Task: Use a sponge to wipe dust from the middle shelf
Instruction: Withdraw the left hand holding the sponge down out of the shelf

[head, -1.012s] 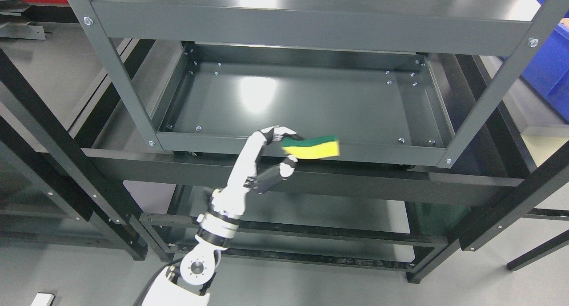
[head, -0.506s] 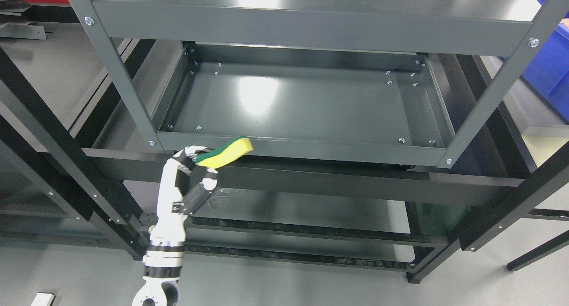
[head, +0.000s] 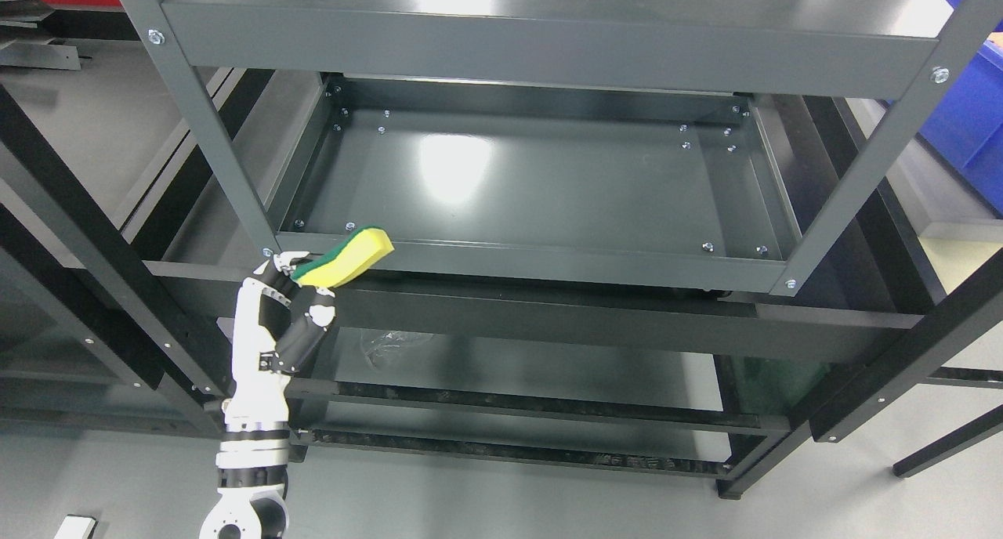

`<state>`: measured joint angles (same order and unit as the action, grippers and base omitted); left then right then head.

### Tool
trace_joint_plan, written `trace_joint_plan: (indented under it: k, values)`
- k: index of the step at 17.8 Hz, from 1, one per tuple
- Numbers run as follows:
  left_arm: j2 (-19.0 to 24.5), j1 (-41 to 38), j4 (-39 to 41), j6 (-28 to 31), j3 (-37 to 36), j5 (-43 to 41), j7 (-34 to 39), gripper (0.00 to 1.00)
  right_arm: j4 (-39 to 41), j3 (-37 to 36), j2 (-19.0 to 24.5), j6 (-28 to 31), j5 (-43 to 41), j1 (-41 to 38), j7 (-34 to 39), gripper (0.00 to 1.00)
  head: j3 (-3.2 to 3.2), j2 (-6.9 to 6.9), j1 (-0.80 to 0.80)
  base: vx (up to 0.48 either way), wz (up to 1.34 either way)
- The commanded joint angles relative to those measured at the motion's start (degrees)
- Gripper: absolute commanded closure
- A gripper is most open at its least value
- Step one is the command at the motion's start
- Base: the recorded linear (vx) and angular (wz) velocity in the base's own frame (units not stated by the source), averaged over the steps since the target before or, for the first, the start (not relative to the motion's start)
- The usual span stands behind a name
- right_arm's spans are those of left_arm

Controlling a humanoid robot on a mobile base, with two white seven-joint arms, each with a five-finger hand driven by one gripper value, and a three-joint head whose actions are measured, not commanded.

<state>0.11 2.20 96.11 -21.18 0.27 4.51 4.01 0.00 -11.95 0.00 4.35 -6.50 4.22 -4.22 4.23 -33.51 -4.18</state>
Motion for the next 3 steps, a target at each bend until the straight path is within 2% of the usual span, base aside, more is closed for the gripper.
trace_joint_plan:
  k: [1,3]
  values:
    - [0.89,0.62,1.62,1.67,3.68,0.94,0.03,1.00,1.00,0.00,-1.00,0.04,0.00,0.00,0.00,0.00,0.00,0.00,0.00,0.000,0.00]
    - [0.89,1.05,1.62,1.93,3.60,1.20,0.03,1.00,1.00,0.00,-1.00,0.04,0.00,0.00,0.00,0.00,0.00,0.00,0.00,0.000,0.00]
